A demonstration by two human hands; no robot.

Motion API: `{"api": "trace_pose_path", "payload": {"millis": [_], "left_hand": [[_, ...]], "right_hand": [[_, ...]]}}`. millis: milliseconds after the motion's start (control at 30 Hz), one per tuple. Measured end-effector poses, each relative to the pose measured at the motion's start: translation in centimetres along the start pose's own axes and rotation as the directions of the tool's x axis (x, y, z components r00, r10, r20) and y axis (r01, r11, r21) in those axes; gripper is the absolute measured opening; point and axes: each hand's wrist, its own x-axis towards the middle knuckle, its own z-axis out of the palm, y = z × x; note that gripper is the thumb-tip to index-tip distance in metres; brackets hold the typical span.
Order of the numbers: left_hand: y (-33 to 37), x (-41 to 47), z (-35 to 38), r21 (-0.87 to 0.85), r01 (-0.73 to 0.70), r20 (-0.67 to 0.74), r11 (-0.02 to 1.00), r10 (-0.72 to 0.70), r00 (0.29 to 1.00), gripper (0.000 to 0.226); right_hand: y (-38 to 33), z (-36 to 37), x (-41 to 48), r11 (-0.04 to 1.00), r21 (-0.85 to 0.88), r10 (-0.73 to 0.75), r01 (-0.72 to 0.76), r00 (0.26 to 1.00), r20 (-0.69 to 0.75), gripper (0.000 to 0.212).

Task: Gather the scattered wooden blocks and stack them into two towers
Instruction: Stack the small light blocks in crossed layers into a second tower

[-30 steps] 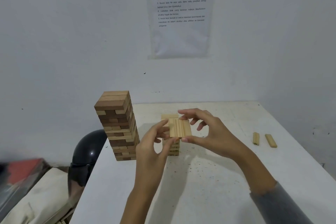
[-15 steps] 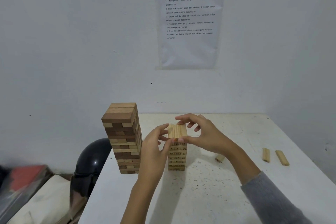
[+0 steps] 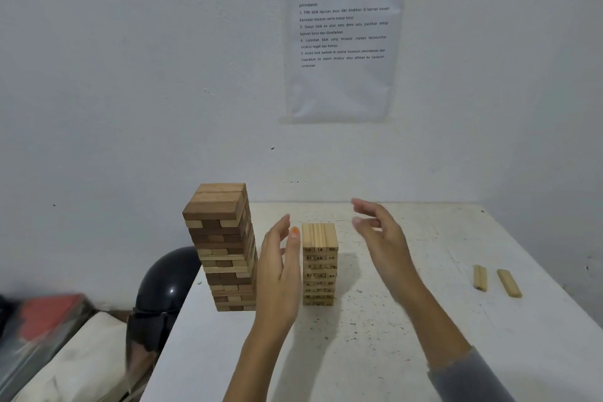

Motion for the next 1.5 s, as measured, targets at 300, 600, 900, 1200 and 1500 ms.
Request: {"api": "trace_pose_path", "payload": {"millis": [300,600,900,1200,1500], "left_hand": [[1.4,0.5,2.3,-0.293,0.313,0.137,0.903,-0.285,0.949,0.054],[1.9,0.1,3.3,-0.280,0.332,0.120,0.901,-0.310,0.943,0.020],[-15.6,3.7,7.0,-0.262,0.251,0.171,0.932,-0.211,0.962,0.043],[1.5,0.0,2.9,-0.227,0.031,-0.055,0.973,-0.045,0.997,0.050],[5.8,-2.0,5.9,-0.169,-0.279,-0.076,0.945,0.269,0.960,0.043]], "right_hand": [[0.1,4.9,-2.3,0.913,0.291,0.271,-0.285,0.959,0.087,0.055],[1.5,6.9,-1.7,0.850,0.356,0.352,-0.389,0.921,0.166,0.100],[-5.1,5.1,-4.4,0.884,0.285,0.299,-0.371,0.917,0.265,0.094],[-2.9,3.9,-3.4,0.915,0.309,0.246,-0.260,0.966,0.083,0.056],[-3.4,-1.2,-3.1,0.935,0.353,0.086,-0.033,0.987,-0.135,0.037]]}}
